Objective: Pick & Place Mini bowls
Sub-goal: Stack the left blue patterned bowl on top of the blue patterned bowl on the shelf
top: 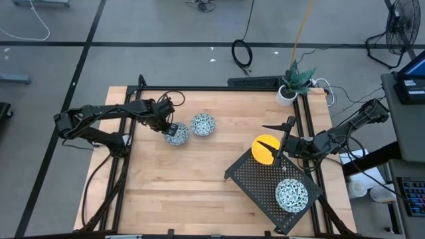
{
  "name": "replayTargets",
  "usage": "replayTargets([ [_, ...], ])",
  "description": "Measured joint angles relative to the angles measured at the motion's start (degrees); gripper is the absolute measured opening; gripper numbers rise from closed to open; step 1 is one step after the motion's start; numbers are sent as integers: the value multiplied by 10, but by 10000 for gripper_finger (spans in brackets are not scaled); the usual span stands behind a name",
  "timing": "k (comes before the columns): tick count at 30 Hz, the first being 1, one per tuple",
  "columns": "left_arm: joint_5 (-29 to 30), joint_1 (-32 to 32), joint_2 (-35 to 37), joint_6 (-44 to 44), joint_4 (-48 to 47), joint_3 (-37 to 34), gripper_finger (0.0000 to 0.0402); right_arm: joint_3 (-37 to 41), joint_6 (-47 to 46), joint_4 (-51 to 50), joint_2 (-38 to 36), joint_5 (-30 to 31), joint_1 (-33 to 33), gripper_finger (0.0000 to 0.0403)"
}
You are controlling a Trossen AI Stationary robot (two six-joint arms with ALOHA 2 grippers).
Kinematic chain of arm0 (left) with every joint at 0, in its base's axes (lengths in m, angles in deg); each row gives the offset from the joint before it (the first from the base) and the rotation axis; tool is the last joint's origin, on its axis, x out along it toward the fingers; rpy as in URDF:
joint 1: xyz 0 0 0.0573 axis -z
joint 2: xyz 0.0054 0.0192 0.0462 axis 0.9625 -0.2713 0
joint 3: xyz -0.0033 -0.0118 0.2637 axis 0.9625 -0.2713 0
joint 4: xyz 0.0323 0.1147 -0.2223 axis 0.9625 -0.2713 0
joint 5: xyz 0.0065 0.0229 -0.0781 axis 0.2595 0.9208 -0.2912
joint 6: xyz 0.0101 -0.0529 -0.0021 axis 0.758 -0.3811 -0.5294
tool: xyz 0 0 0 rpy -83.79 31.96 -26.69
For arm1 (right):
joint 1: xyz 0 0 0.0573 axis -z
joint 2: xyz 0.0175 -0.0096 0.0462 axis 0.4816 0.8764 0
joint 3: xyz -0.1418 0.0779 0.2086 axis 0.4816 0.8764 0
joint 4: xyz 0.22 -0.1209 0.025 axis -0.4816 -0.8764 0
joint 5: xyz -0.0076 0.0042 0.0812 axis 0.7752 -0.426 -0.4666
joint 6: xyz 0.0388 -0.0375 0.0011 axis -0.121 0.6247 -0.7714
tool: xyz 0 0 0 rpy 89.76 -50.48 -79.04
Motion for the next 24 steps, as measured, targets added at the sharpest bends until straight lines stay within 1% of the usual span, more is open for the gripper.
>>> replayTargets([
  [12, -3, 0, 0, -24, 0, 0, 120, 0, 0, 0, 0, 0, 0, 254],
  [16, -3, 0, 0, -17, -1, 0, 118, 0, 0, 0, 0, 0, 0, 254],
  [19, -11, 0, 0, -14, -1, 0, 97, 0, 0, 0, 0, 0, 0, 254],
  [24, -35, 0, 0, 27, 1, 0, 21, 0, 0, 0, 0, 0, 0, 254],
])
